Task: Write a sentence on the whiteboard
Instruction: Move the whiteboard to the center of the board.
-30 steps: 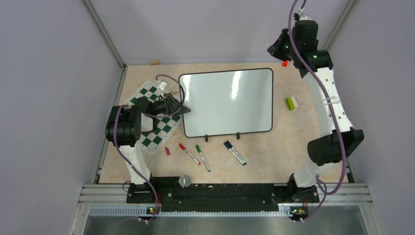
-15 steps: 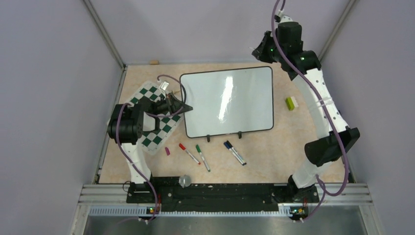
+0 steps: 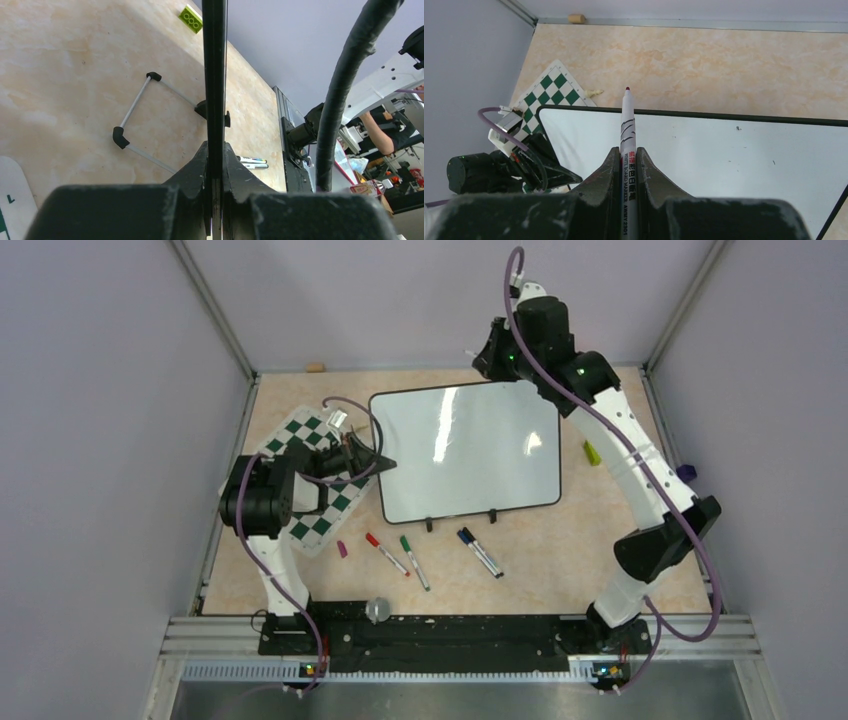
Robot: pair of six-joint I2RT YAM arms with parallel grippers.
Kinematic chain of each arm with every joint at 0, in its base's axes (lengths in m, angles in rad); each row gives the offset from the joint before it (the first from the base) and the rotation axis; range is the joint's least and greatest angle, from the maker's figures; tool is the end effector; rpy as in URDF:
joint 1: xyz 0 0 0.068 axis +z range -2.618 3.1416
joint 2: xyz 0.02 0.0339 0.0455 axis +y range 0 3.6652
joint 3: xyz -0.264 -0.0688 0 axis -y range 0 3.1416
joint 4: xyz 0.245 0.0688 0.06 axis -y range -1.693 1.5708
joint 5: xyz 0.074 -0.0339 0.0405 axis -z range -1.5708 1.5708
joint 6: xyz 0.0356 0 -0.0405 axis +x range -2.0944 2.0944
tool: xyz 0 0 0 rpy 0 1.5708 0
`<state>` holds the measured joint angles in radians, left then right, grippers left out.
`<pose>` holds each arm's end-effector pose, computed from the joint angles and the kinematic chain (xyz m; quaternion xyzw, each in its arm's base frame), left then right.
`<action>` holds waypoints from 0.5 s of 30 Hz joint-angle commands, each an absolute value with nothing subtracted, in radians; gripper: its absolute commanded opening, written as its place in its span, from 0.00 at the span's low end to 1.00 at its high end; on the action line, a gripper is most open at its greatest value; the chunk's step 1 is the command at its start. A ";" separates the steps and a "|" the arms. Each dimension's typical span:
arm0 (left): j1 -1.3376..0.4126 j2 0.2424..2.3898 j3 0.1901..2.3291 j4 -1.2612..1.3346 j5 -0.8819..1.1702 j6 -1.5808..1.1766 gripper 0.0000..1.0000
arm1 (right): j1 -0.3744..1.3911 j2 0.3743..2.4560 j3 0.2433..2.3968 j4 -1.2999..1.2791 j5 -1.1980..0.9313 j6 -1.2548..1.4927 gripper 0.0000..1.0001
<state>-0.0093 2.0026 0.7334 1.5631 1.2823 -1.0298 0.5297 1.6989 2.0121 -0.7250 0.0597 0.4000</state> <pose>0.3407 -0.0373 0.1615 0.1859 0.6513 -0.6289 0.3817 0.3192 0.1845 0.4641 -0.0379 0.8357 0.2231 0.5005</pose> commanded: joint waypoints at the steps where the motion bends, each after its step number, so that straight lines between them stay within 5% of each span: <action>1: -0.024 1.964 0.696 1.620 1.261 -0.998 0.00 | 0.569 1.700 2.031 -0.687 0.113 0.386 0.00; 15: -0.015 1.885 0.585 1.620 1.194 -0.920 0.00 | 0.669 1.599 1.891 -0.677 0.211 0.364 0.00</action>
